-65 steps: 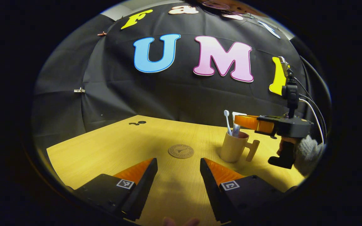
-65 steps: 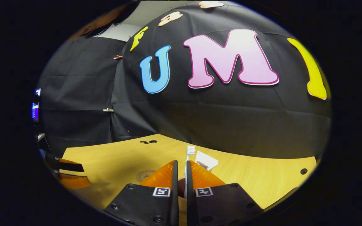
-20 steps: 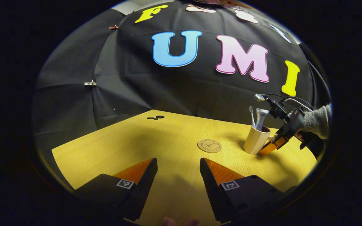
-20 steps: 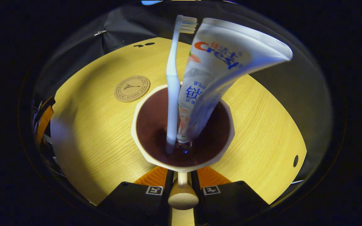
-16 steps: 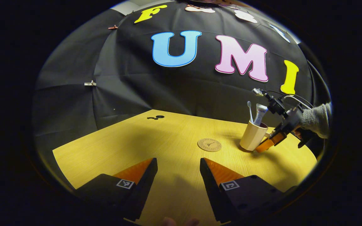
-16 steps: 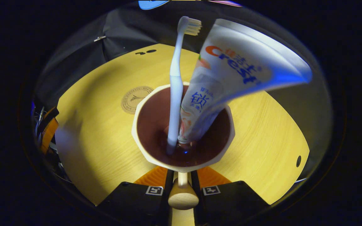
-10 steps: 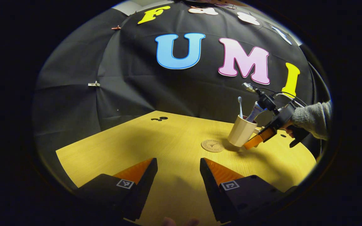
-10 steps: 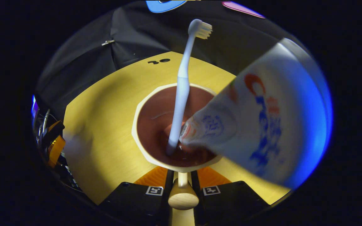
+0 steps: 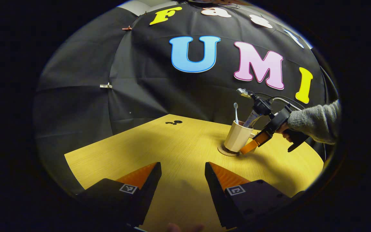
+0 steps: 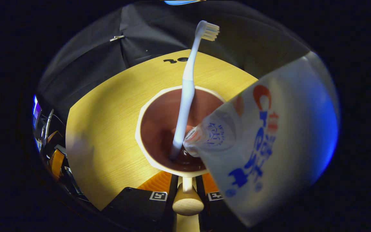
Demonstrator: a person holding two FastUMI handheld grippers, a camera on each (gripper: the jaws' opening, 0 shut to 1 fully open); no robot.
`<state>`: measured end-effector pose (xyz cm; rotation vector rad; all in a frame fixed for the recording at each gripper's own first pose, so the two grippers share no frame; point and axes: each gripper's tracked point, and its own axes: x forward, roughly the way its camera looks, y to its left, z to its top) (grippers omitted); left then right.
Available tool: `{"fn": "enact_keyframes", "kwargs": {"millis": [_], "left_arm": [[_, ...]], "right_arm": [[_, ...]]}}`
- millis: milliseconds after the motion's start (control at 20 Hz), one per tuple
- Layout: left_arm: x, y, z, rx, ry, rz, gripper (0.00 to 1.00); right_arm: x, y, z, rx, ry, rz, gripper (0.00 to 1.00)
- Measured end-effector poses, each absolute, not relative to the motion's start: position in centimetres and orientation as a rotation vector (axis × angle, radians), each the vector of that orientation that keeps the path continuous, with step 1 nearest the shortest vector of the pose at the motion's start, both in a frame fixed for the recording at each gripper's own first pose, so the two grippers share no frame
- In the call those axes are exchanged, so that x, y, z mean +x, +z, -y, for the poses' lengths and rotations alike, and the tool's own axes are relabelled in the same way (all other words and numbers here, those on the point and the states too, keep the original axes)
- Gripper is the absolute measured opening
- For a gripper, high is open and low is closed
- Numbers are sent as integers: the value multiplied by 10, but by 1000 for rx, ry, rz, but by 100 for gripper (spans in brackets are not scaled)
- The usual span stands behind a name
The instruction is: Put the toothbrush and toothpaste on the desktop into the cup, then pick up the cup and place it on the coaster on the desktop.
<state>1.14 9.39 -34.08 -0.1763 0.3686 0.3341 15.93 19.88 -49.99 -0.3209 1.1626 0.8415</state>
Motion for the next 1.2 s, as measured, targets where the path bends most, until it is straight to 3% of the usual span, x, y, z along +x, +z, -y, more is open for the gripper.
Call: {"fn": "enact_keyframes", "kwargs": {"millis": [100,150,650,700,750,1150,1200], "left_arm": [[10,-339,-96,-181,339,-363,85],[9,-340,-97,-183,341,-364,85],[9,-343,-106,-201,352,-362,85],[8,-343,-107,-202,354,-365,85],[7,-345,-107,-203,355,-369,85],[8,-334,-111,-186,357,-384,85],[10,-330,-110,-177,348,-389,85]], "right_arm": [[158,-504,-204,-327,840,-1179,25],[158,-505,-205,-328,837,-1182,30],[163,-503,-203,-405,828,-1183,30],[161,-502,-202,-404,827,-1182,27],[162,-499,-202,-401,827,-1176,32],[167,-467,-183,-356,781,-1125,43],[167,-460,-182,-342,772,-1111,48]]}}
